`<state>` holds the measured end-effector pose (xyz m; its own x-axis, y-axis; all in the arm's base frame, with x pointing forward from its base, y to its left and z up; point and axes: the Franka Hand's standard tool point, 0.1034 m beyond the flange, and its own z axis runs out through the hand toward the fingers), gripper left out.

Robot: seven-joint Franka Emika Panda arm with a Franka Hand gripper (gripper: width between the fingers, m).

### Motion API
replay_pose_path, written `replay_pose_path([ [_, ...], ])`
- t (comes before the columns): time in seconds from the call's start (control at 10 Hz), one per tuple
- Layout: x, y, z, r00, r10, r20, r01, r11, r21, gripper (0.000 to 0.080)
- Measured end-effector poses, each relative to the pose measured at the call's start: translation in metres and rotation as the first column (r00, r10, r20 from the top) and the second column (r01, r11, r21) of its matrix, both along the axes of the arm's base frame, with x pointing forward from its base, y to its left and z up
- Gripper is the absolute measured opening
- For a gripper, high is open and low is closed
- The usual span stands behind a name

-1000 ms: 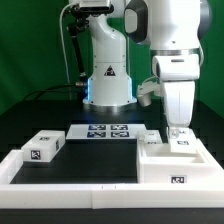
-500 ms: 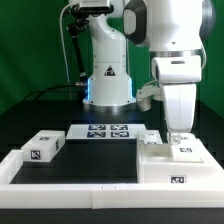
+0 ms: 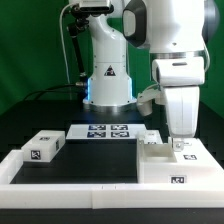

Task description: Assemble cabinet

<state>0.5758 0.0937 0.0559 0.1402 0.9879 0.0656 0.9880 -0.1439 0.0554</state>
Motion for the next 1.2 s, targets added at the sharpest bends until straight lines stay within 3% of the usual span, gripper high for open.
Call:
replay_pose_path([
  [0.4, 0.004, 0.001, 0.0, 1.0, -0.005, -0.029, 0.005, 1.0, -0.007, 0.0074],
  [0.5, 0.004, 0.001, 0.001, 1.0, -0.005, -0.029, 0.005, 1.0, -0.007, 0.013],
  [0.6, 0.004, 0.001, 0.001, 1.0, -0.004, -0.028, 0.004, 1.0, -0.007, 0.0265],
  [0.7, 0.005, 0.0, 0.002, 1.0, -0.004, -0.027, 0.004, 1.0, -0.008, 0.0265],
  [0.8, 0.005, 0.0, 0.003, 1.0, -0.005, -0.024, 0.004, 1.0, -0.008, 0.046],
  [0.9, 0.006, -0.001, 0.004, 1.0, -0.005, -0.022, 0.005, 1.0, -0.008, 0.046],
  [1.1, 0.003, -0.001, 0.01, 1.0, -0.005, -0.018, 0.005, 1.0, -0.012, 0.0727],
  [1.2, -0.003, -0.001, 0.014, 1.0, -0.007, -0.019, 0.007, 1.0, -0.015, 0.0777],
])
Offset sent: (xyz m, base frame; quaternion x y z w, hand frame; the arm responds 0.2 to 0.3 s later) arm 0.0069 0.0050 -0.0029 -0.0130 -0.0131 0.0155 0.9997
